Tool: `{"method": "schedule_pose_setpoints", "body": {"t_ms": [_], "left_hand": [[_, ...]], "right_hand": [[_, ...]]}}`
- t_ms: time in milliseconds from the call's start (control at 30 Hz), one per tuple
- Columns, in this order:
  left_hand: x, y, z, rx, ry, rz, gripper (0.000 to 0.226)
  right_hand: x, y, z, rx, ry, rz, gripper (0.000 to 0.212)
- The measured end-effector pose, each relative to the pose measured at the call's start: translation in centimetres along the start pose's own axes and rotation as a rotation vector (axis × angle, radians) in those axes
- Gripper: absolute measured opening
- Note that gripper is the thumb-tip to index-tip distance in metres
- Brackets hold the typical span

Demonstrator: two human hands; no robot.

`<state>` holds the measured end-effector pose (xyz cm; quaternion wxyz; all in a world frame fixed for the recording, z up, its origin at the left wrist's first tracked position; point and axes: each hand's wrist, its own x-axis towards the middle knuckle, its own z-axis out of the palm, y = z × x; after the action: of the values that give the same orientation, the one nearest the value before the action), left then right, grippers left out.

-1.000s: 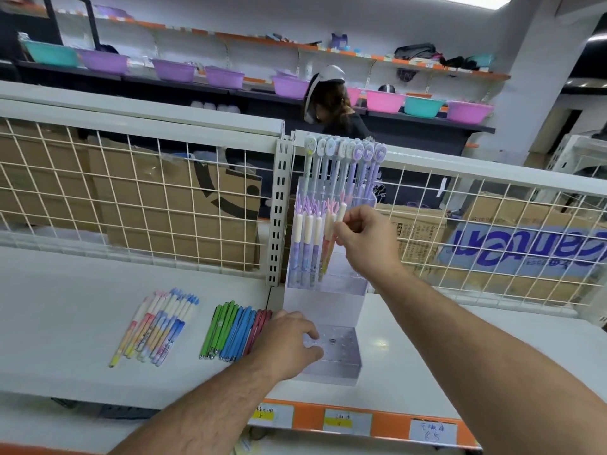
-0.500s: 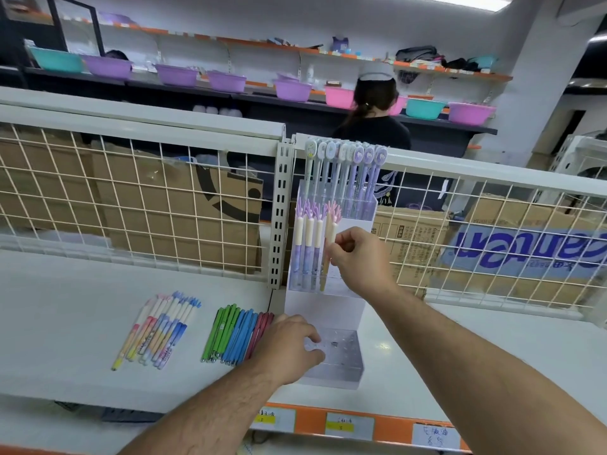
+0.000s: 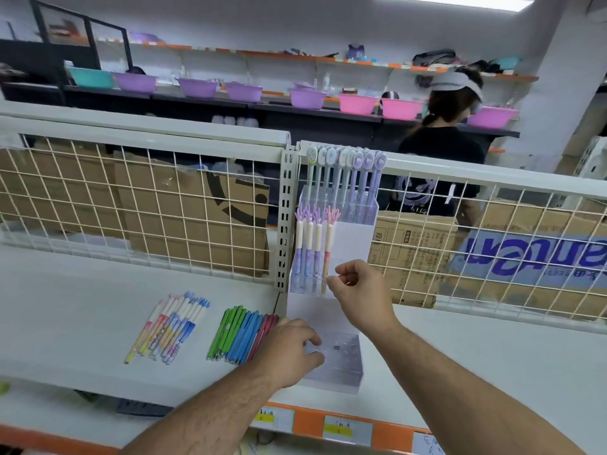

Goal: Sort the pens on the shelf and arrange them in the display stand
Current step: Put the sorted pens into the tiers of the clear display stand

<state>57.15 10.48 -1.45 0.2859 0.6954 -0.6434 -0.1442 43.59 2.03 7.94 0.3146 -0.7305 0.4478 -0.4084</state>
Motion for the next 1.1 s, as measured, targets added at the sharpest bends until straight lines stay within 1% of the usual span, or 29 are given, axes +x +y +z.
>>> {"method": "schedule_pose_setpoints", "body": {"t_ms": [100, 200, 300, 467, 567, 700, 867, 1000, 1100], "left_hand": [[-0.4, 0.1, 0.1, 0.025, 0.017, 0.007, 0.034], [-0.9, 0.1, -0.1, 0.025, 0.059, -0.030, 0.040], [-1.6, -0.3, -0.2, 0.035, 0.054, -0.032, 0.045], [-2.8, -2.3, -1.2, 0.063, 0.040, 0.024, 0.043], [-3.5, -3.7, -2.6, 0.053, 0.045, 0.008, 0.038], [-5.1, -7.4, -5.1, 0.064, 0.072, -0.001, 0.024], [-7.4, -13.6, -9.6, 0.078, 0.134, -0.019, 0.025], [-8.9, -19.3, -12.6, 0.098, 0.199, -0.108, 0.011], [-9.4, -23.2, -14.4, 0.105, 0.273, -0.197, 0.010]], "right_hand": [[-1.1, 0.9, 0.2, -0.014, -0.027, -0.007, 0.012], [-2.1, 2.1, 0.6, -0.013, -0.075, 0.009, 0.010], [-2.8, 3.1, 1.3, -0.016, -0.110, 0.013, 0.007], [-4.6, 3.3, 3.1, -0.041, -0.163, 0.015, 0.010], [-5.4, 2.5, 5.1, -0.050, -0.174, 0.004, 0.009], [-6.7, 0.7, 9.5, -0.040, -0.176, 0.000, 0.008], [-8.7, -2.0, 16.8, -0.077, -0.212, -0.022, 0.010], [-9.8, -2.7, 22.4, -0.178, -0.197, -0.042, 0.008], [-10.4, -3.0, 25.9, -0.288, -0.173, -0.072, 0.014]]}}
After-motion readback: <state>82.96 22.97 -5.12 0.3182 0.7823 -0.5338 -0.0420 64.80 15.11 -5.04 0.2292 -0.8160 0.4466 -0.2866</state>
